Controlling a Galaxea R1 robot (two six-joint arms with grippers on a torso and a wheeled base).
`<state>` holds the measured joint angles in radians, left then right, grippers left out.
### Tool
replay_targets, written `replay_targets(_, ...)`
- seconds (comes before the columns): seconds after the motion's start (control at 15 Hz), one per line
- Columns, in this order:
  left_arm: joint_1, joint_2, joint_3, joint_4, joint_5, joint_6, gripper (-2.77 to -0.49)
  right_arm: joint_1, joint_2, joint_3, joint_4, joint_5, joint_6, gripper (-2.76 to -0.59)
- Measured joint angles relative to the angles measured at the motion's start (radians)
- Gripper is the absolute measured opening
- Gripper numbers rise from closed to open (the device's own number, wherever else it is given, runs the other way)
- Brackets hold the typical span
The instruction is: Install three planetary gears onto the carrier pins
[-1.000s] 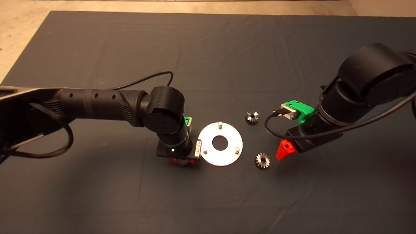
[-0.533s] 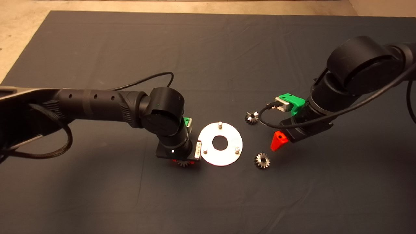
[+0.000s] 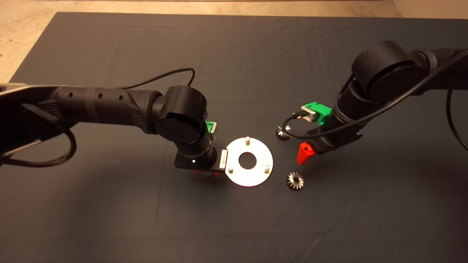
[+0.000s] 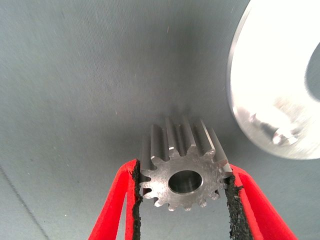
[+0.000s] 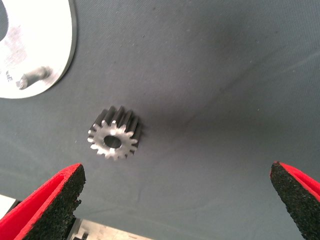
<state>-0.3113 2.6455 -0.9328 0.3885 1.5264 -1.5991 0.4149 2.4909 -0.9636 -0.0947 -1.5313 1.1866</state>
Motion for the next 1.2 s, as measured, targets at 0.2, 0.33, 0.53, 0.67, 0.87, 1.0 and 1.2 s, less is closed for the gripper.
replay_targets(0.2, -0.008, 0.0, 0.003, -0.005, 0.0, -0.005, -2.4, -0.005, 0.009, -0.015, -0.005, 0.001, -0.008, -0.6)
replay_targets(0.33, -0.011, 0.0, 0.003, -0.007, 0.0, -0.007, -2.4, -0.01, 0.012, -0.024, -0.007, 0.001, -0.011, -0.6)
replay_targets(0.53, -0.031, 0.0, 0.006, -0.018, 0.0, -0.008, -2.4, -0.013, 0.014, -0.032, -0.009, 0.001, -0.013, -0.6)
replay_targets(0.67, -0.055, -0.002, 0.014, -0.024, 0.0, -0.01, -2.4, -0.013, 0.017, -0.038, -0.011, 0.001, -0.015, -0.6)
replay_targets(0.87, -0.075, -0.002, 0.026, -0.047, 0.0, -0.016, -2.4, -0.013, 0.022, -0.042, -0.014, 0.001, -0.016, -0.6)
replay_targets(1.0, -0.092, -0.002, 0.032, -0.067, 0.0, -0.019, -2.4, -0.013, 0.025, -0.046, -0.014, 0.001, -0.016, -0.6)
replay_targets(1.2, -0.1, 0.0, 0.037, -0.083, 0.0, -0.036, -2.4, -0.014, 0.025, -0.051, -0.016, 0.001, -0.016, -0.6)
